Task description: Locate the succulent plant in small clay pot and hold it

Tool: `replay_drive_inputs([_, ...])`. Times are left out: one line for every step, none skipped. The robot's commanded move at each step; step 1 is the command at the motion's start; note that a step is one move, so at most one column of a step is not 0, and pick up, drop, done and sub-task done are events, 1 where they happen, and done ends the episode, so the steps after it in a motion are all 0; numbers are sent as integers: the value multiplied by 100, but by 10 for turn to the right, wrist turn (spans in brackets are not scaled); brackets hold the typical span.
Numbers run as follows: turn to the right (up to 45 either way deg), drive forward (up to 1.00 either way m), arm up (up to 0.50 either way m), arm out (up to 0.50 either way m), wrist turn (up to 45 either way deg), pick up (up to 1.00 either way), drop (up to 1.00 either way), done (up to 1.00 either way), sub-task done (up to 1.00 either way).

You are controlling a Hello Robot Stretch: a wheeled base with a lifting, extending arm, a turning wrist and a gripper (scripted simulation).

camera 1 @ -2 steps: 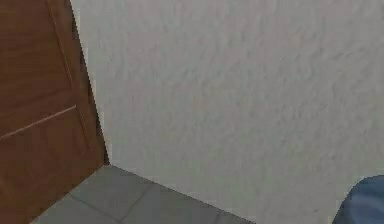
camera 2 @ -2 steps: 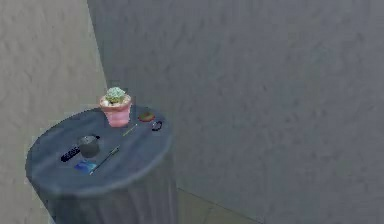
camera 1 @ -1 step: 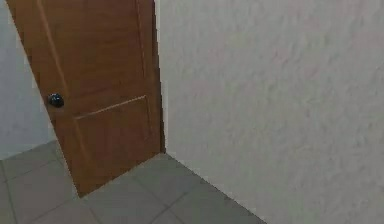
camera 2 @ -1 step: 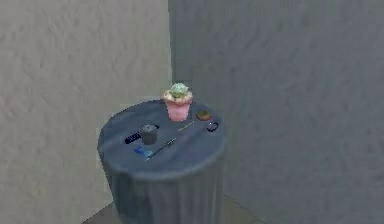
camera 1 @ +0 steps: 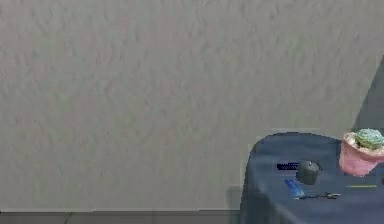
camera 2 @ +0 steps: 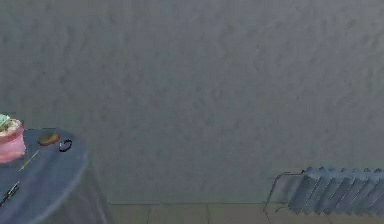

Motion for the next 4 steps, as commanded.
replay_drive_inputs([450, 0, 0, 0, 0, 0, 0, 0, 0])
replay_drive_inputs([300, 0, 0, 0, 0, 0, 0, 0, 0])
replay_drive_inputs([0, 75, 0, 0, 0, 0, 0, 0, 0])
replay_drive_inputs([120, 0, 0, 0, 0, 0, 0, 0, 0])
